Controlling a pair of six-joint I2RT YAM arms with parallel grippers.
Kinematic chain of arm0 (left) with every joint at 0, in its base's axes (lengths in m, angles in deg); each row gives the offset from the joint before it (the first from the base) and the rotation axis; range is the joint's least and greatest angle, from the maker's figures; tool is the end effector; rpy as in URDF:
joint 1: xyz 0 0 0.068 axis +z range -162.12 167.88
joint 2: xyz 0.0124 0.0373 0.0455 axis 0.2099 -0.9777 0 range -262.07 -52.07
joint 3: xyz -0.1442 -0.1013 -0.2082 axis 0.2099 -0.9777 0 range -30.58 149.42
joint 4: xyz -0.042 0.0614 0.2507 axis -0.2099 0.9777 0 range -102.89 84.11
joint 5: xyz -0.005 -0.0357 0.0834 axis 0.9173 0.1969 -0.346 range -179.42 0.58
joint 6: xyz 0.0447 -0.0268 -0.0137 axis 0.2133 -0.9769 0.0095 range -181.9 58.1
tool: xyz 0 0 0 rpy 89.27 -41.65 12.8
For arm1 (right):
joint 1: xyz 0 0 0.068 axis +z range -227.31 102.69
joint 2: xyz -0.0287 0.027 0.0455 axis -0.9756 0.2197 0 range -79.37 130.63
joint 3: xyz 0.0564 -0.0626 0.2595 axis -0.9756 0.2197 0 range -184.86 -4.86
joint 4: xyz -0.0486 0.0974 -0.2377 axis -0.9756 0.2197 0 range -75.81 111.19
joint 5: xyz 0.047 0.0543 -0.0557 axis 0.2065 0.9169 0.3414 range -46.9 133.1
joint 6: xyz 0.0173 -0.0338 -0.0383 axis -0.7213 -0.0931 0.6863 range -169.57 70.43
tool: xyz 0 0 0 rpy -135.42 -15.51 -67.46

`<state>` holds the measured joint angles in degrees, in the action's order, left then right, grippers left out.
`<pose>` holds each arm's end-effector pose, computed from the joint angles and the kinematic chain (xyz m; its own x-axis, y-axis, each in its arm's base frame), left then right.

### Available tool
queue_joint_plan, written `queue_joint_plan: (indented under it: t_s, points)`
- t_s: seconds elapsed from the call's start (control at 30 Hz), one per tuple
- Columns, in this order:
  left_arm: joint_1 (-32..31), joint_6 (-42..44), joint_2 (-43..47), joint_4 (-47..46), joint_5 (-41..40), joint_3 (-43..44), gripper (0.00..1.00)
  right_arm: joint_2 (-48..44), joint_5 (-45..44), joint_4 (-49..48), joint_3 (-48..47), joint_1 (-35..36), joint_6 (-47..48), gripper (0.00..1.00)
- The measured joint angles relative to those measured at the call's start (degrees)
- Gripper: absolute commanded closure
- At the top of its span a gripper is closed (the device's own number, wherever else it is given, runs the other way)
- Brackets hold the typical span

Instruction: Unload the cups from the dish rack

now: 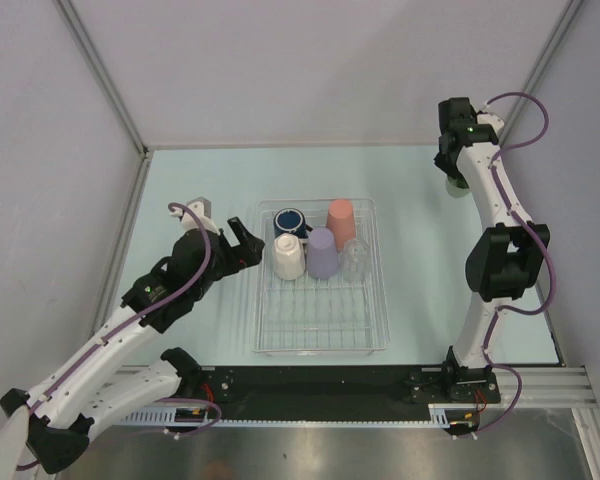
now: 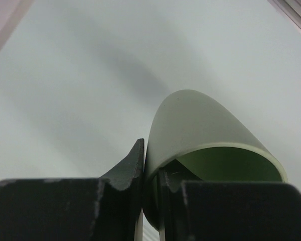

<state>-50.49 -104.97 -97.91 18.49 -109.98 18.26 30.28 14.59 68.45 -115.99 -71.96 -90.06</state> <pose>0.1426 -0.0970 0.3246 -0.5038 -0.4167 -0.7567 -0.0069 0.8779 -0.4789 0.4156 0.0219 0.3446 -0.4695 0.5291 -0.7069 0.6711 0.7341 0.1037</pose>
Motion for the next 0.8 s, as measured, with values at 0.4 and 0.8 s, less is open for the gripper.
queue_joint_plan:
  t_s: [0.4,0.8]
  points:
    - [0.0,0.0,-7.23,1.36,0.24,-0.85,0.04,16.57,8.35,5.05,-14.84,-6.45,2.69,1.0]
    - [0.0,0.02,-14.6,0.87,1.75,-0.57,0.04,26.23,13.6,7.28,-19.04,-11.85,2.84,1.0]
